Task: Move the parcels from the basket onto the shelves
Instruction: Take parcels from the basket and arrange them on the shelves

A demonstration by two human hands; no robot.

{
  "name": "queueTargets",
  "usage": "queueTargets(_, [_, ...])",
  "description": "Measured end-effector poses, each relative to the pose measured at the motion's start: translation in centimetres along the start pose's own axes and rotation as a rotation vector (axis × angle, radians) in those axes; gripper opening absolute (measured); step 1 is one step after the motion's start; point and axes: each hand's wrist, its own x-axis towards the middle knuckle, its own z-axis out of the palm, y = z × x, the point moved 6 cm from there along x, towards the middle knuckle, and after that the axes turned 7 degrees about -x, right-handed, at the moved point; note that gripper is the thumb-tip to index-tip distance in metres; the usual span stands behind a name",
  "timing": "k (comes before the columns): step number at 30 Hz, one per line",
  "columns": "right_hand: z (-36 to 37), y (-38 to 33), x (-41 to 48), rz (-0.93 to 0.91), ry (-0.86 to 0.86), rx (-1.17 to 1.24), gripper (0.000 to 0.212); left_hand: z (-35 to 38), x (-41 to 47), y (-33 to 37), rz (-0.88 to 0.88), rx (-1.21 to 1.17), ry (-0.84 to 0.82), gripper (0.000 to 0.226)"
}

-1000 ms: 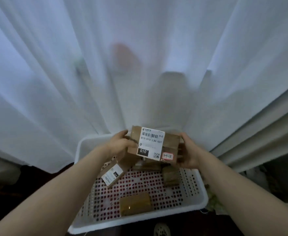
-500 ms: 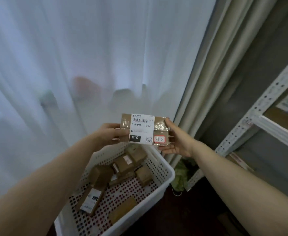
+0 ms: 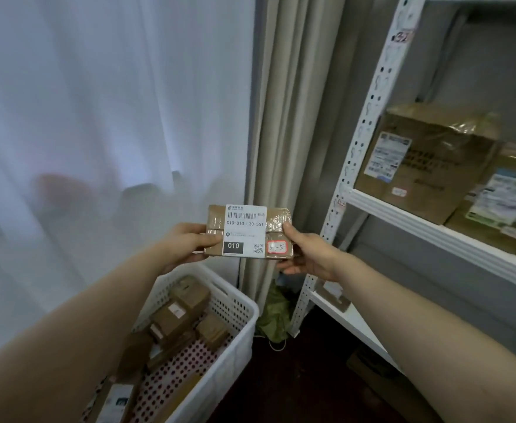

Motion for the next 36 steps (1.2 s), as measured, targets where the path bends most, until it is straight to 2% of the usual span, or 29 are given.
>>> queueTargets(5, [-4.5, 1.6, -2.3, 0.04, 0.082, -0.058, 0.061, 4.3, 0.6, 1.2, 0.021, 0.069, -0.083, 0.026])
queueTargets(12, [-10.8, 0.8, -6.4, -0.121, 0.279, 0.088, 0.034, 11.7, 0.9, 3.6, 0.091, 0.171, -0.206, 0.024])
queueTargets(18, [-16.5, 2.3, -10.7, -0.149, 0.419, 0.148, 0.039, 18.7, 0.8, 5.6, 0.116, 0.175, -0.342, 0.032])
queueTargets(20, [-18.1, 2.9, -12.5, -0.156, 0.448, 0.179, 0.033, 21.3, 0.6, 6.1, 0.108, 0.173, -0.377, 0.033])
queueTargets(24, [-21.3, 4.7, -16.2, -0.154, 0.522, 0.227, 0.031, 26.8, -0.4, 6.8, 0.1, 0.187, -0.451, 0.017])
queueTargets(29, [-25.3, 7.1, -21.6, -0.121, 0.631, 0.218, 0.019, 33.3, -1.9, 6.9, 0.123, 0.332, -0.566, 0.022])
queueTargets(31, [-27.1, 8.4, -23.6, -0.087, 0.698, 0.126, 0.037, 36.2, -2.9, 6.7, 0.142, 0.391, -0.6, 0.024])
queueTargets(34, [-29.6, 10.3, -26.5, -0.031, 0.793, 0.008, 0.086, 40.6, -4.5, 6.6, 0.16, 0.425, -0.672, 0.027])
queueTargets(36, [-31.5, 11.1, -28.3, -0.061, 0.828, -0.007, 0.098, 43.0, -5.4, 6.7, 0.163, 0.421, -0.709, 0.028])
